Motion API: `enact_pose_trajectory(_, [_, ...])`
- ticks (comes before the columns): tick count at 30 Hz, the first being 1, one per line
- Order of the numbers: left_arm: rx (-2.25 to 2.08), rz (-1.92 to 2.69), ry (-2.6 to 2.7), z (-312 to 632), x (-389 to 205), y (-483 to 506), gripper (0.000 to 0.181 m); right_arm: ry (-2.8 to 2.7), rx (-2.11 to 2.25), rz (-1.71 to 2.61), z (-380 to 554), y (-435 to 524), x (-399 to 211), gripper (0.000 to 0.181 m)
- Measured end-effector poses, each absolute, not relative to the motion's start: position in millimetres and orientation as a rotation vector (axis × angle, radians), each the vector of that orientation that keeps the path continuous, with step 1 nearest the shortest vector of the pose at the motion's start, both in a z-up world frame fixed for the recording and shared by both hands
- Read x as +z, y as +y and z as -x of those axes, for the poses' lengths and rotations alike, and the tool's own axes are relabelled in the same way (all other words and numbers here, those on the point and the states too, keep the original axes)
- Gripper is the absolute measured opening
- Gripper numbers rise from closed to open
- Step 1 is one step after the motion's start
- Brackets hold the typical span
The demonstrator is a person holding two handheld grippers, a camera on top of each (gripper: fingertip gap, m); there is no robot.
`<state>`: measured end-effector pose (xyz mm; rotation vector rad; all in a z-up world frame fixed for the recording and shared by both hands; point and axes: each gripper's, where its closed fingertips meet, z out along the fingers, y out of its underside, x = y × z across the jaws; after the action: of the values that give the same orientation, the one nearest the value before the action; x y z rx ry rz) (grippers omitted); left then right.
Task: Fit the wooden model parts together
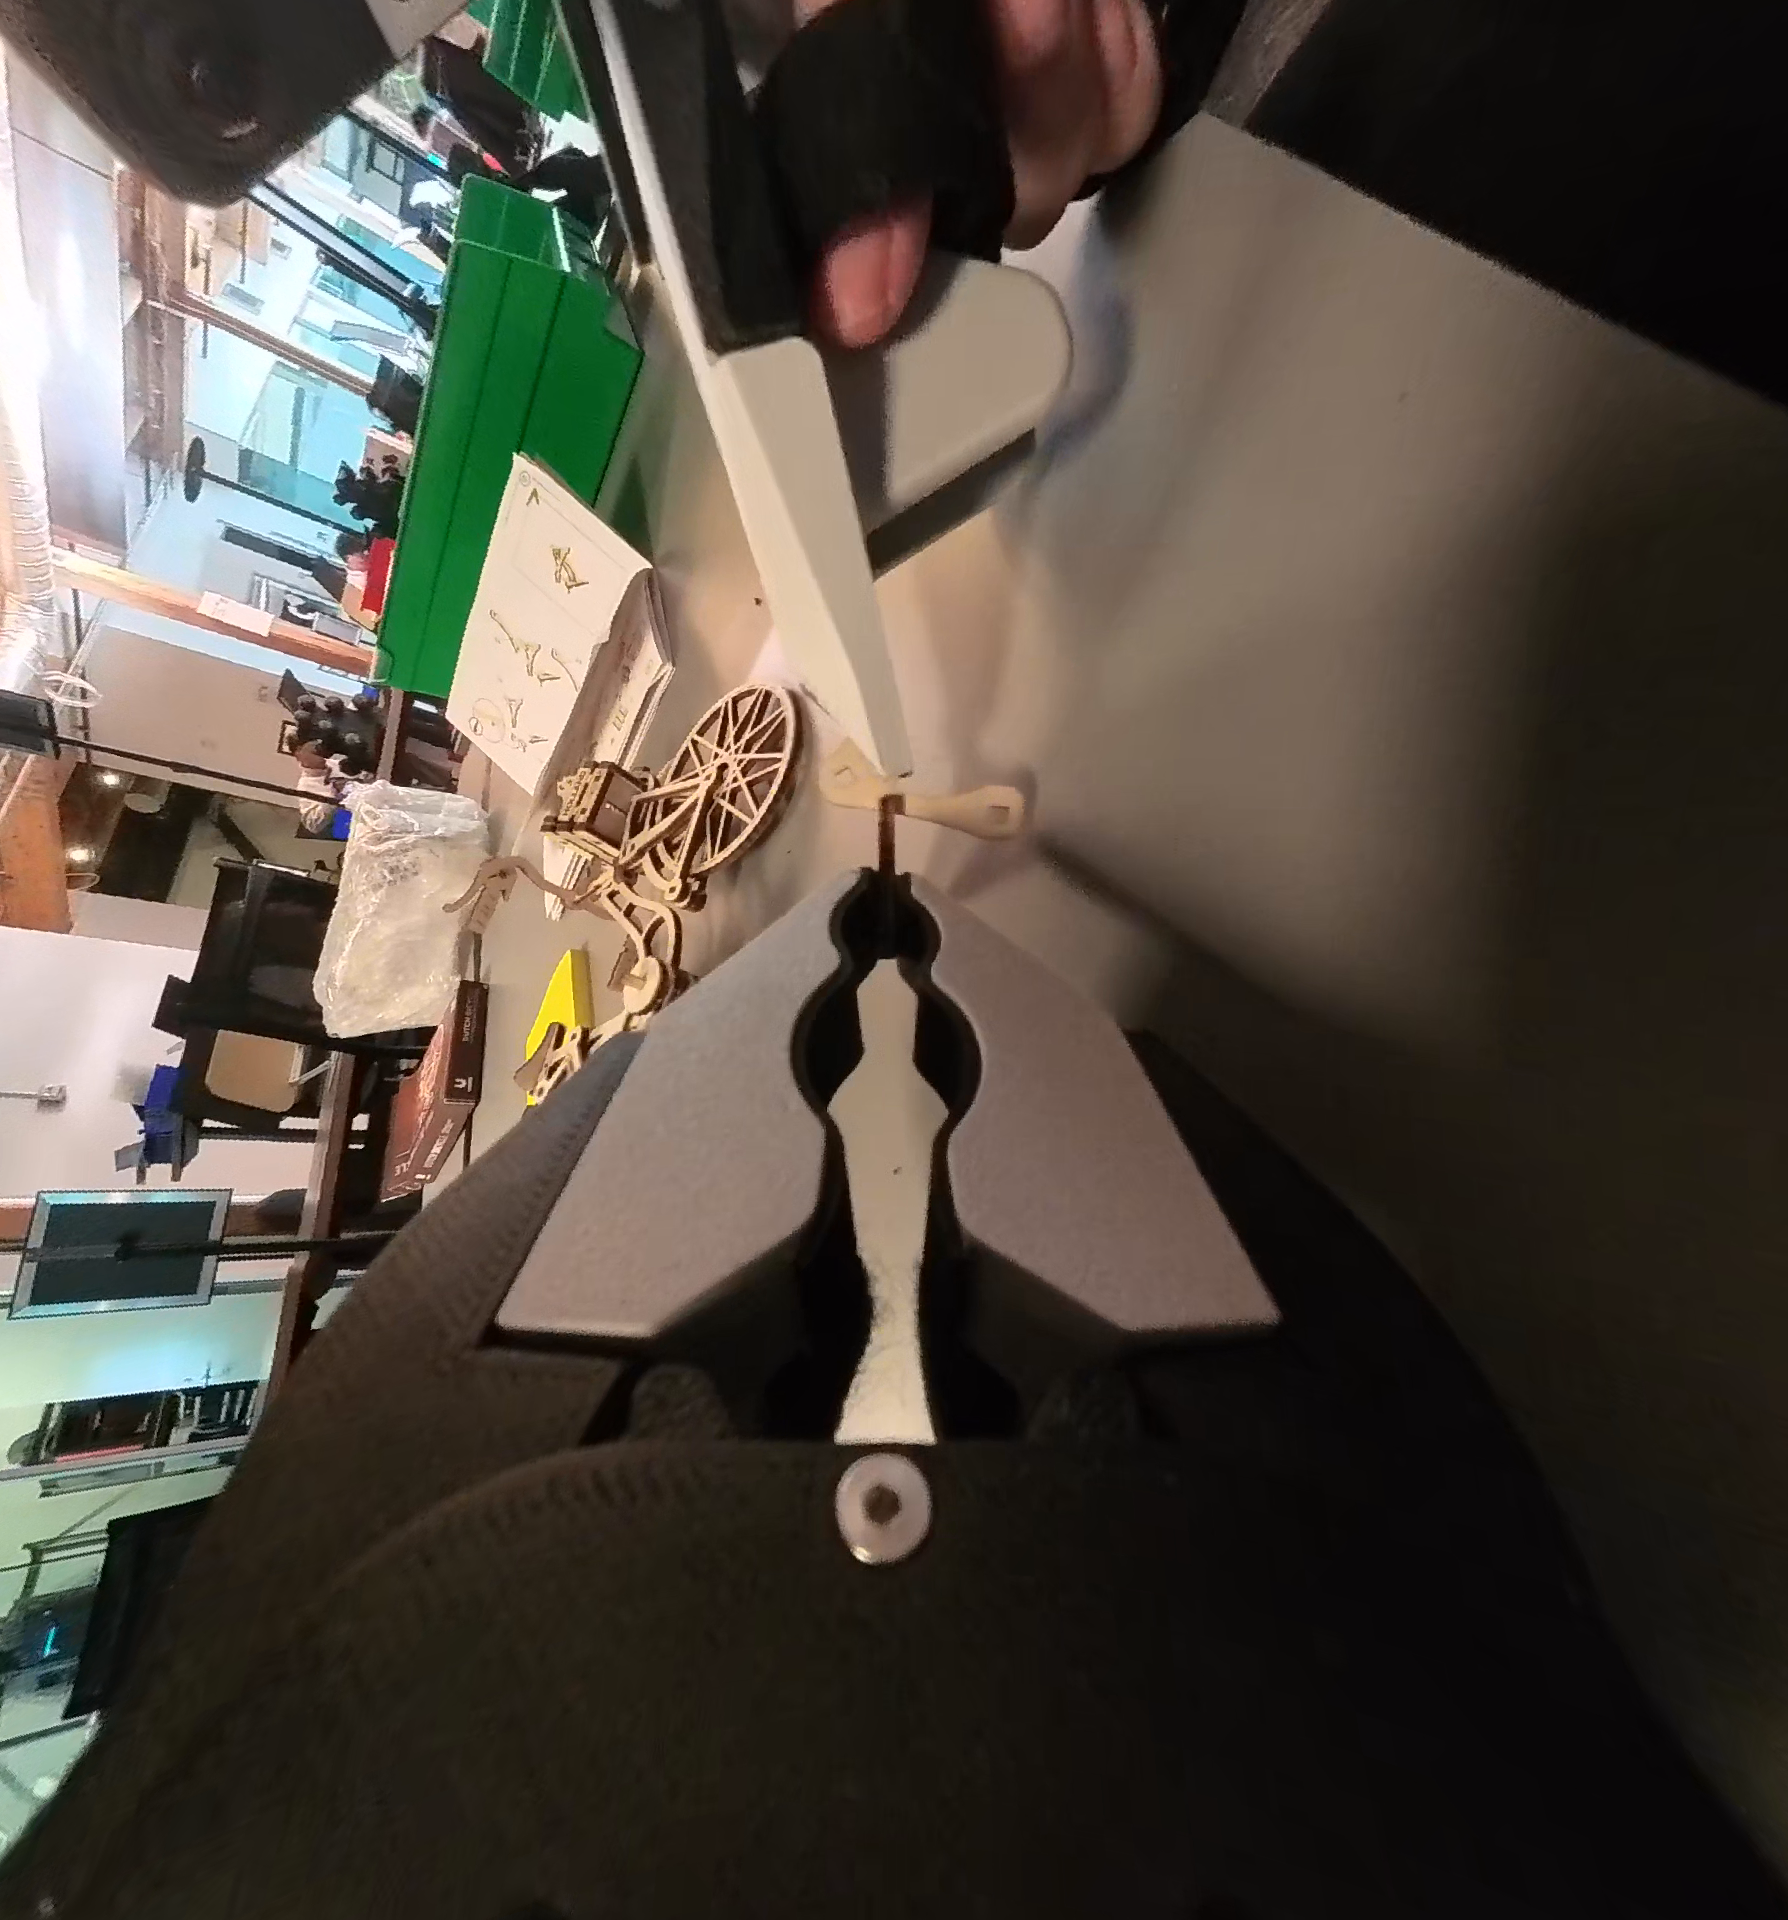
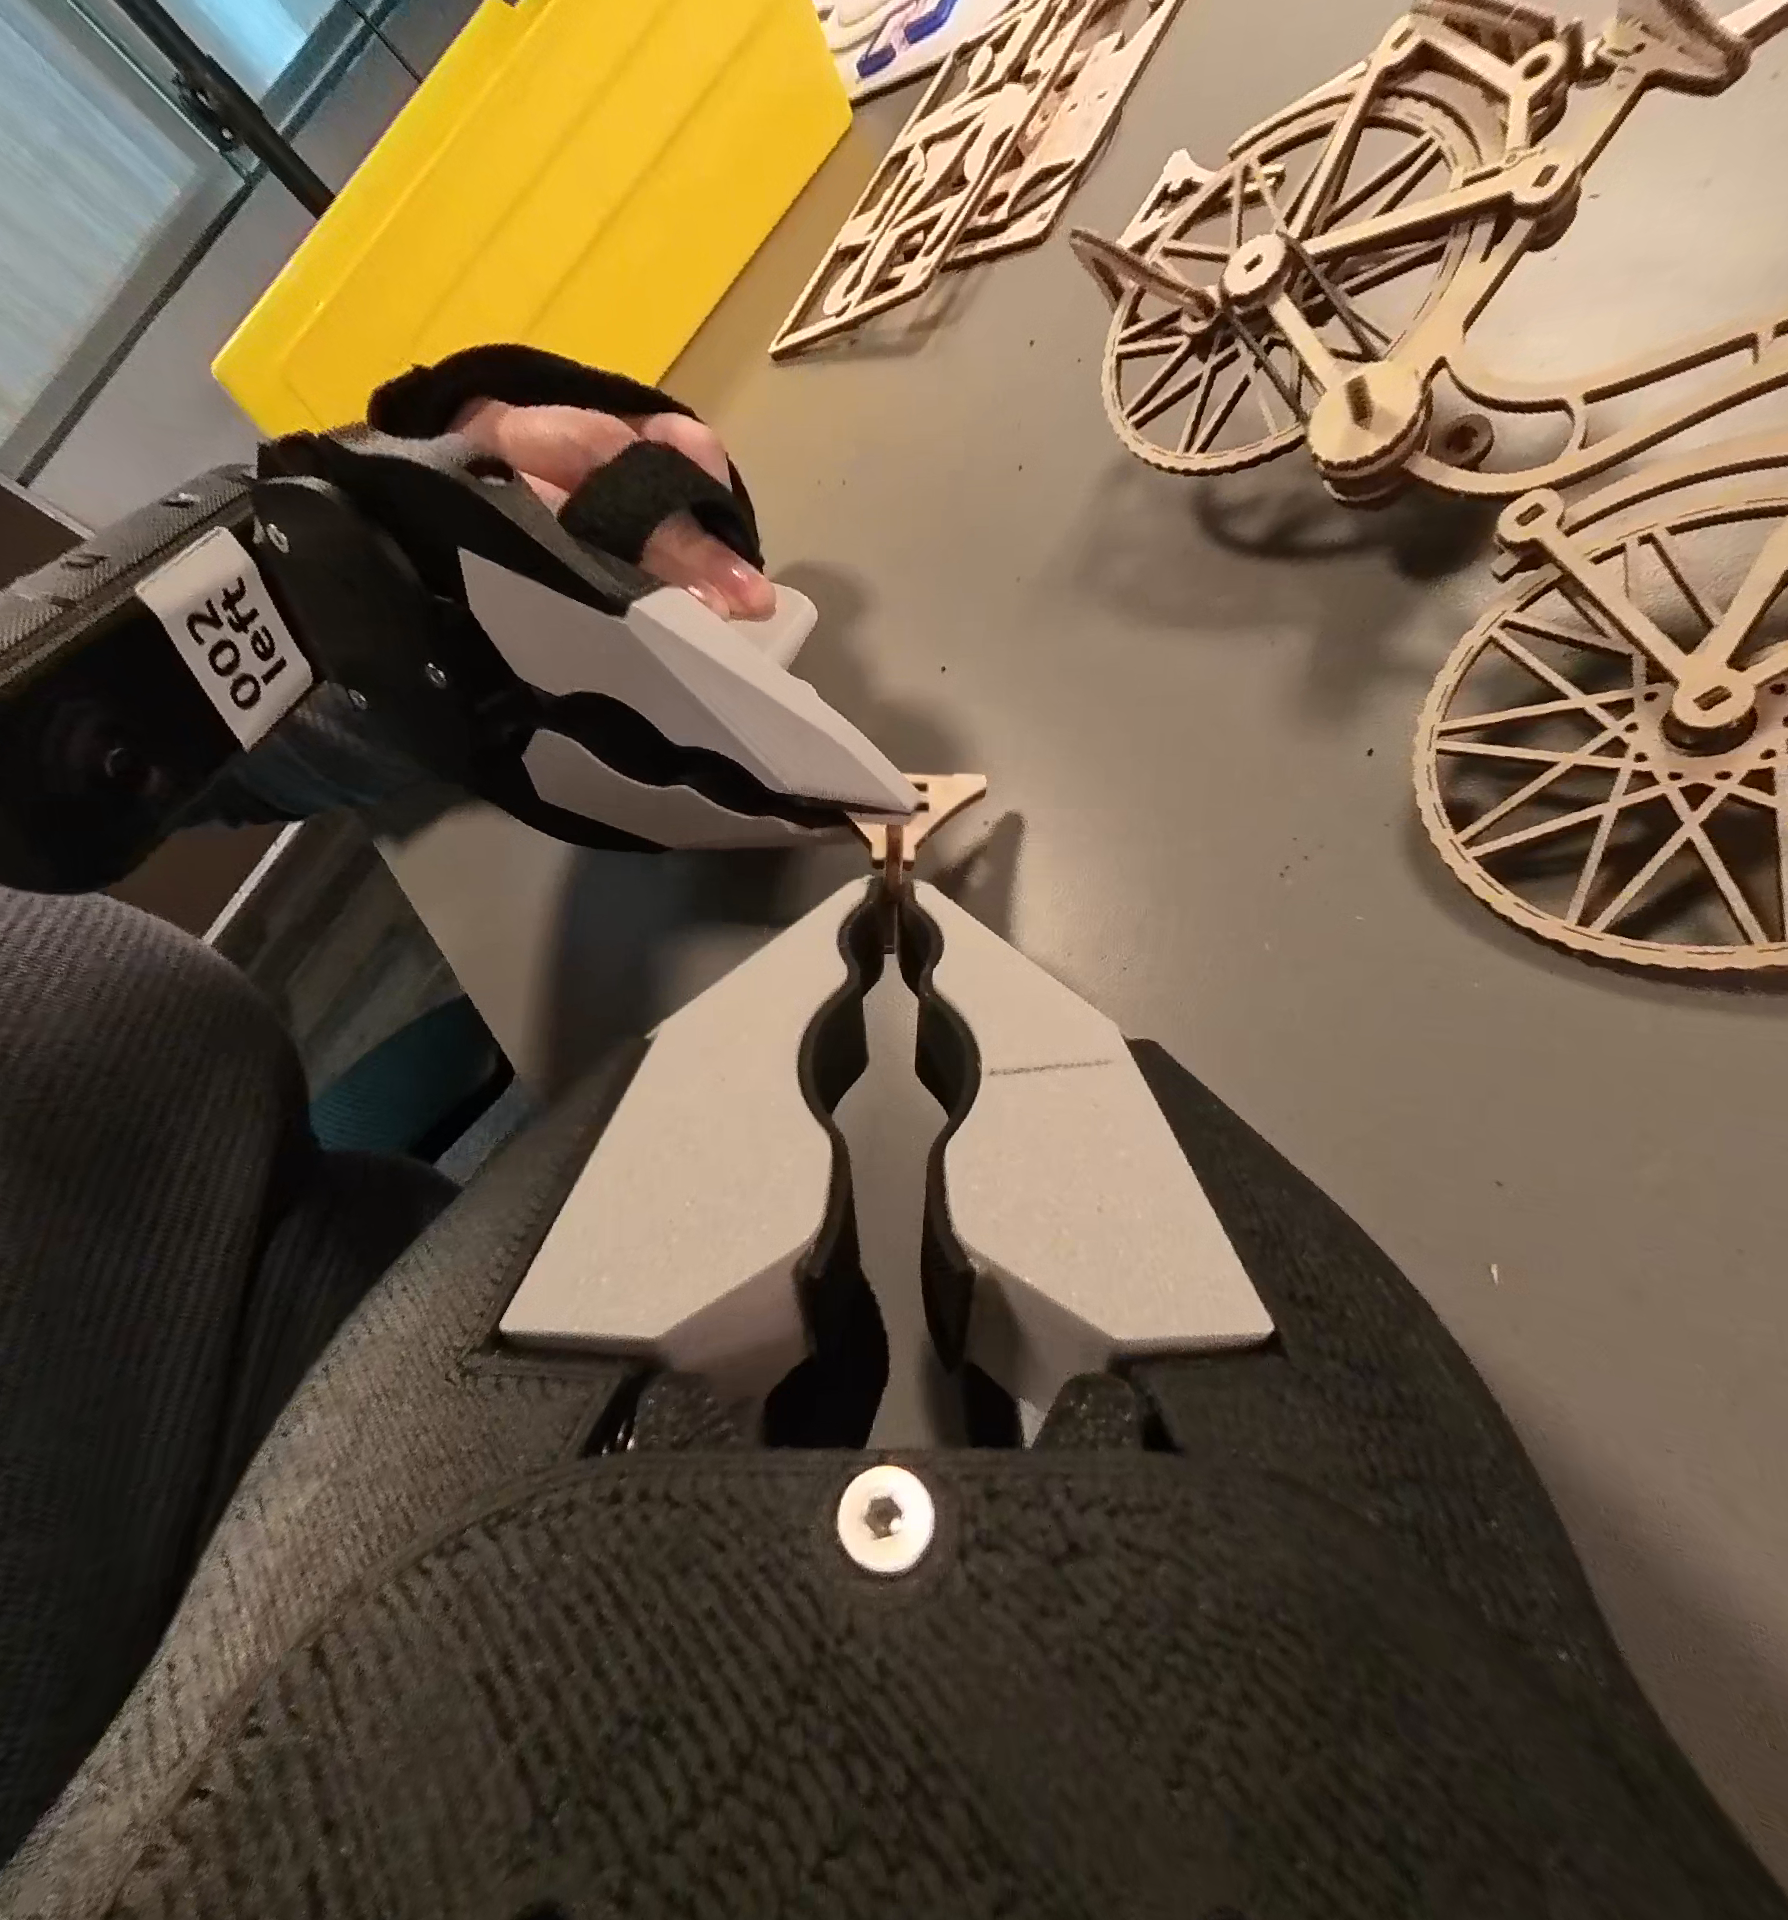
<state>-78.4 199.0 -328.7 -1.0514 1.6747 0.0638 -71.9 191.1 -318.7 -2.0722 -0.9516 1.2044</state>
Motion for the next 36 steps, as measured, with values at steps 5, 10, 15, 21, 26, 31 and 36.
enact_pose_trajectory(5, [0.022, 1.087, 1.682, 77, -332, 195, 0.0, -0.969, 1.222, 2.091, 72, 188, -321, 0.0])
enact_pose_trajectory(10, [-0.039, 1.134, 1.677, 77, -333, 193, 0.0, -0.971, 1.21, 2.092, 72, 189, -322, 0.0])
enact_pose_trajectory(15, [-0.053, 1.14, 1.677, 77, -333, 192, 0.0, -0.969, 1.221, 2.094, 72, 188, -322, 0.0])
enact_pose_trajectory(21, [-0.03, 1.115, 1.686, 77, -334, 191, 0.0, -0.973, 1.272, 2.111, 73, 188, -322, 0.0])
enact_pose_trajectory(26, [-0.032, 1.145, 1.673, 78, -333, 193, 0.0, -0.967, 1.232, 2.104, 74, 191, -322, 0.0])
enact_pose_trajectory(31, [-0.028, 1.176, 1.652, 79, -333, 199, 0.0, -0.942, 1.19, 2.088, 74, 195, -321, 0.0])
enact_pose_trajectory(36, [-0.123, 1.237, 1.596, 80, -328, 203, 0.0, -0.919, 1.135, 2.025, 74, 201, -315, 0.005])
